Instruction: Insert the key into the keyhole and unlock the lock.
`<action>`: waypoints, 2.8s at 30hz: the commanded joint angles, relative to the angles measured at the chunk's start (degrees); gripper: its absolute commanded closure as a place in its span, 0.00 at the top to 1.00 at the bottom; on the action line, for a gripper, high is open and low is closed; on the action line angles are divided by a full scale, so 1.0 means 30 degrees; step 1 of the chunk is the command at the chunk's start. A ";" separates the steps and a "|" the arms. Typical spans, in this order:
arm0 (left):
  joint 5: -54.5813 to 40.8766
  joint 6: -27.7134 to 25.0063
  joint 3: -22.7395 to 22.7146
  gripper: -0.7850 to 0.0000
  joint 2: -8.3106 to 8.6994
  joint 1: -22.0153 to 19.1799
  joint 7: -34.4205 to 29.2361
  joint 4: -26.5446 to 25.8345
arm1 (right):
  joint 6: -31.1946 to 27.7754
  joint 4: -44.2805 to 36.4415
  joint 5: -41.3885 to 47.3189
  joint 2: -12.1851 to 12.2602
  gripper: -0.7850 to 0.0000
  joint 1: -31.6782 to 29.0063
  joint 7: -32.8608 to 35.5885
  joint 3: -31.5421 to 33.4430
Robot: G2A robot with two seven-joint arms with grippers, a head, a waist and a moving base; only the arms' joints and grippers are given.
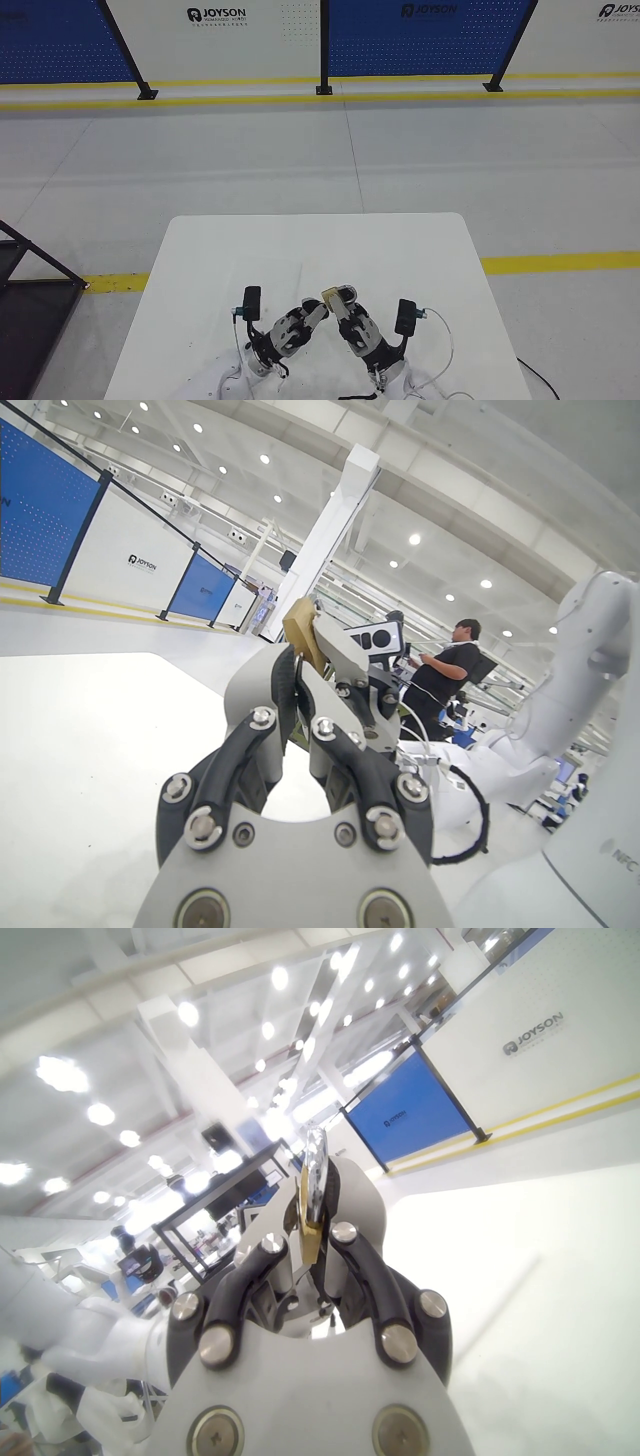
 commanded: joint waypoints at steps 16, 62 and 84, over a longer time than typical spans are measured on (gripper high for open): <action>0.4517 0.4835 -0.0227 0.00 -0.0375 0.0570 0.2990 -0.0285 | 0.1231 -0.0196 0.0059 0.0000 0.00 -0.0111 -0.0092 -0.0049; 0.9693 1.3731 0.0442 1.00 -0.1400 0.0419 0.6810 0.0990 | 0.3139 -0.0343 0.0598 -0.0023 0.00 0.0042 0.0139 -0.0064; 0.8077 1.0754 -1.2013 1.00 0.1549 1.0786 0.1824 -0.6325 | 0.8701 0.3917 0.1584 -0.1660 0.00 0.5859 1.2183 -0.5846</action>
